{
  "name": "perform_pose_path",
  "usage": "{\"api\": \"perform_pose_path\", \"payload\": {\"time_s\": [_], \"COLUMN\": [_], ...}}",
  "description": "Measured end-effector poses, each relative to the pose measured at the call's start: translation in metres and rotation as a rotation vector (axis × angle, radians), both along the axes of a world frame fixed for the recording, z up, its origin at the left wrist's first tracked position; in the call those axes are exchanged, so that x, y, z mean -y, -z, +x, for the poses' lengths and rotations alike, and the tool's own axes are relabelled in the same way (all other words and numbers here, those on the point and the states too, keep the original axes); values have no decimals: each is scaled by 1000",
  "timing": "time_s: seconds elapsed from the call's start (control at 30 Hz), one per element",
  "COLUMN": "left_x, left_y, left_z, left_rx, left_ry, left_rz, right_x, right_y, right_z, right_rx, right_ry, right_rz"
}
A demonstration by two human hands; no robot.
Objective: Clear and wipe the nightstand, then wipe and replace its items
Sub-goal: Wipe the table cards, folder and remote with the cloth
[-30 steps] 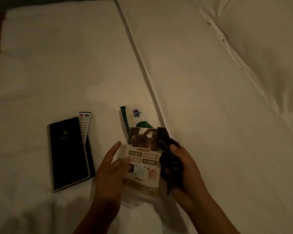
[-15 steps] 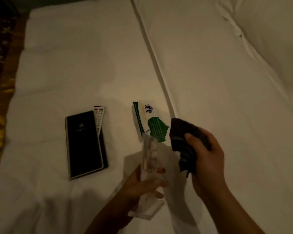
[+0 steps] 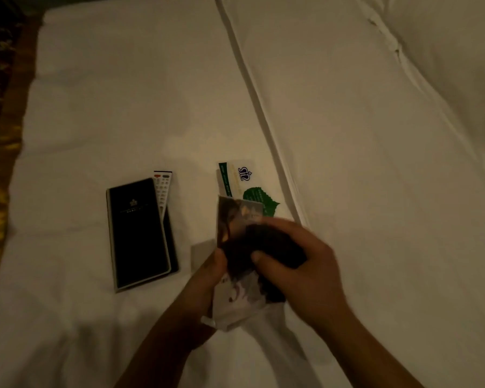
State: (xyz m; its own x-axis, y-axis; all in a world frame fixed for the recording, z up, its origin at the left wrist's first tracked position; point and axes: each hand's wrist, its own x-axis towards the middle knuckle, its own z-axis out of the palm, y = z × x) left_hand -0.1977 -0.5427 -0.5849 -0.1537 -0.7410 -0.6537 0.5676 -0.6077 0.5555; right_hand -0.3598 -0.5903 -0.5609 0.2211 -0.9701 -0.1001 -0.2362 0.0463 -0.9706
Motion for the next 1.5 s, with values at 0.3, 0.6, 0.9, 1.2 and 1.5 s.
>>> {"api": "perform_pose_path", "payload": {"time_s": [0.3,0.6,0.9,1.2,1.5], "left_x": [12,15,28,23,-6], "left_y": [-9,-2,-10,-10,-7], "left_z": [2,-3,-25,-25,0], "left_rx": [114,-44,-266,-238,317], "left_ry": [8,-232,-502,-583,-213], "left_rz": [-40,65,218,196,-87], "right_x": [-7,-5,-43,-35,-7], "right_y": [-18,5,10,10,19], "right_z": [-16,-28,9,-2,-38], "right_rx": [-242,-218,-165,-82,-38], "right_ry": [-109,18,15,271,189], "right_rz": [55,120,-226,-115,88]}}
